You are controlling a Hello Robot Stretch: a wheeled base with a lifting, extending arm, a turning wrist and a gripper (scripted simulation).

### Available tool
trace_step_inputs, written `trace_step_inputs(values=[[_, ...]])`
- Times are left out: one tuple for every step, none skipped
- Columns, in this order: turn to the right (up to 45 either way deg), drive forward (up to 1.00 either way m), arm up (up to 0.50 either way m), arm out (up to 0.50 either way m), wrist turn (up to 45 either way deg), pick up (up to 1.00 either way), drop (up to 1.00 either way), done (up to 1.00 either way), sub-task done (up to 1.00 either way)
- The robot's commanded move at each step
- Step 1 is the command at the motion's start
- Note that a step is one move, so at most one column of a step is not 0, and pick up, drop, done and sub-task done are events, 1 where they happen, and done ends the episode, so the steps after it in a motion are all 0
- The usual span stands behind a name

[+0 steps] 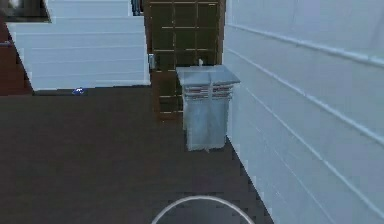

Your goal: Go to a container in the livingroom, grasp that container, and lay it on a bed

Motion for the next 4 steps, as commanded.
trace_step_inputs(values=[[0.0, 0.45, 0.00, 0.00, 0.0, 0.00, 0.00, 0.00, 0.00], [-45.0, 0.00, 0.00, 0.00, 0.0, 0.00, 0.00, 0.00, 0.00], [-21.0, 0.00, 0.00, 0.00, 0.0, 0.00, 0.00, 0.00, 0.00], [0.0, 1.00, 0.00, 0.00, 0.0, 0.00, 0.00, 0.00, 0.00]])
